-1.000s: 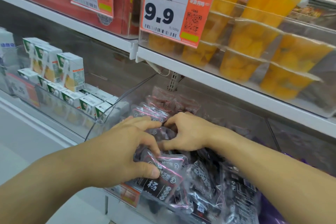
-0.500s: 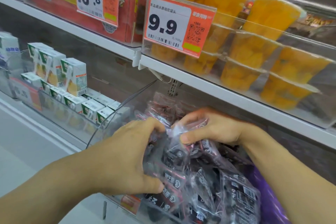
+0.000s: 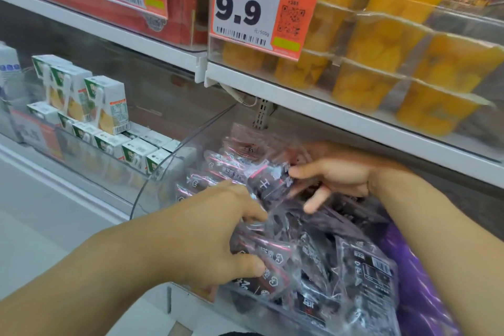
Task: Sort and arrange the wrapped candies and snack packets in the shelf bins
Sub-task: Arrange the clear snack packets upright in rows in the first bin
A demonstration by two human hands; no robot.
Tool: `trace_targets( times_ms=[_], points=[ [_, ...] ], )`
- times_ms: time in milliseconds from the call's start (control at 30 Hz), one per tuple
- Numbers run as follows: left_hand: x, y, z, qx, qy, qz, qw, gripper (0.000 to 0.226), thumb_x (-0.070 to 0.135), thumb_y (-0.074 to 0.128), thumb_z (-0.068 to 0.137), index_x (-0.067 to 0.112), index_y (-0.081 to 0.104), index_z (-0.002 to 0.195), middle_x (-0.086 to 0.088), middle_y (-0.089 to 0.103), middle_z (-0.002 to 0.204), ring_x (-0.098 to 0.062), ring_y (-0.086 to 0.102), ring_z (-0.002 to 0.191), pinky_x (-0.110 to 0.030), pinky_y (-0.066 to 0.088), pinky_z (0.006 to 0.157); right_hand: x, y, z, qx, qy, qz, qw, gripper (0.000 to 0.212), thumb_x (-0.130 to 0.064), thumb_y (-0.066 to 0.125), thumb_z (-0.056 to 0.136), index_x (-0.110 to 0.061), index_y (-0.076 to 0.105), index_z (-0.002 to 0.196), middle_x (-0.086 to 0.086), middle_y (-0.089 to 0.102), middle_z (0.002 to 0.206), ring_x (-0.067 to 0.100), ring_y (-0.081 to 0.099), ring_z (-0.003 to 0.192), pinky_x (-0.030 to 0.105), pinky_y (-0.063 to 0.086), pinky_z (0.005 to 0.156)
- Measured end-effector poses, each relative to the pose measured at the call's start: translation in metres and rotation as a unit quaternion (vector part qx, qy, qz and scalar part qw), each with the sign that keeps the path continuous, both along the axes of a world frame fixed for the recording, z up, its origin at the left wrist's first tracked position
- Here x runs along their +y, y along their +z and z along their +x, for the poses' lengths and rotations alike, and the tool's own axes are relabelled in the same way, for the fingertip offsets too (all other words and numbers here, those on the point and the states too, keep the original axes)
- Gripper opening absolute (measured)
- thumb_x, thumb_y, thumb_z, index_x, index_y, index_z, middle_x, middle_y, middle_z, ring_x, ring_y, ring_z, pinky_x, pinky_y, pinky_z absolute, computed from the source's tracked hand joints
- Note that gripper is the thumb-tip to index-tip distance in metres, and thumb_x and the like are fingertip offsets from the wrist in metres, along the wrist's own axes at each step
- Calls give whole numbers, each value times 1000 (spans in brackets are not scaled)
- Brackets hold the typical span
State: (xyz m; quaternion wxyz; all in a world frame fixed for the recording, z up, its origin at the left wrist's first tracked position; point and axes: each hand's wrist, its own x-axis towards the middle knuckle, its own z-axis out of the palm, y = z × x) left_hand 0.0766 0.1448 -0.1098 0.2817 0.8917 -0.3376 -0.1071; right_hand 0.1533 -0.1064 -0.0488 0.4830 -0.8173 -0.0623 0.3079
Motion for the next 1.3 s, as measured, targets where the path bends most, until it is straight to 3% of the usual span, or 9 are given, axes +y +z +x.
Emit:
trace_targets(
  times_ms=[67, 133, 200, 333, 500, 633, 833, 967, 1300],
  points=[
    [-1, -1, 8, 31, 9, 23, 999, 69, 87, 49, 34, 72, 50, 102, 44, 25, 91, 9, 40, 121, -19, 33, 99, -1, -2, -2, 14, 10, -40, 999, 27, -14, 56, 98, -14, 54, 125, 12, 69, 116, 27, 74, 88, 25, 59, 59],
    [-8, 16, 0, -21, 45, -1, 999, 69, 80, 64, 52, 56, 59, 116, 44, 32, 105, 19, 37, 111, -18, 38, 95, -5, 3, -1, -48, -10, -34, 998, 24, -15, 64, 94, -14, 57, 117, 6, 72, 96, 19, 72, 69, 23, 53, 51],
    [-6, 27, -17, -45, 50, -10, 998, 61, 68, 74, 66, 47, 61, 121, 42, 22, 125, 21, 20, 124, -27, 34, 108, -10, 11, 1, -125, -29, -57, 990, 26, -20, 73, 88, -15, 62, 111, 6, 75, 89, 17, 69, 69, 26, 52, 58],
    [-7, 34, -16, -39, 39, 53, 997, 52, 68, 68, 75, 52, 52, 122, 26, -18, 158, 9, -30, 138, -32, -11, 117, -14, 10, 8, -159, -90, -93, 979, 43, -18, 78, 84, -13, 59, 121, 7, 77, 95, 20, 75, 78, 31, 60, 70],
    [-6, 37, -16, -9, 55, 89, 995, 54, 72, 61, 78, 53, 44, 126, 20, -20, 160, 4, -26, 143, -25, -23, 111, 15, -3, 5, -287, -81, -290, 910, 36, -26, 86, 76, -27, 70, 108, -10, 66, 103, 7, 63, 86, 17, 45, 73],
    [-5, 39, -17, -3, 53, 99, 994, 58, 74, 59, 77, 54, 42, 128, 20, -21, 160, 3, -29, 142, -26, -22, 113, 30, -6, 0, -284, -118, -347, 886, 33, -30, 89, 72, -25, 71, 100, -7, 62, 95, 10, 58, 81, 20, 43, 72],
    [0, 38, -18, 1, 48, 85, 995, 60, 76, 57, 77, 56, 40, 130, 21, -21, 160, 6, -31, 140, -27, -20, 116, 31, -6, 1, -285, -136, -360, 878, 32, -41, 88, 71, -24, 70, 91, -5, 67, 97, 13, 61, 83, 22, 44, 73],
    [1, 40, -18, 8, 46, 78, 996, 59, 75, 58, 78, 56, 41, 131, 22, -21, 160, 7, -30, 140, -24, -20, 115, 27, -3, 1, -285, -166, -323, 887, 30, -32, 91, 68, -21, 68, 84, -6, 67, 88, 7, 62, 73, 20, 46, 58],
    [1, 41, -18, 10, 48, 75, 996, 56, 75, 59, 76, 57, 44, 127, 24, -18, 160, 8, -26, 142, -25, -19, 115, 27, -4, 5, -260, -165, -327, 894, 28, -33, 91, 68, -19, 70, 80, -3, 71, 85, 14, 69, 78, 30, 56, 79]
  ],
)
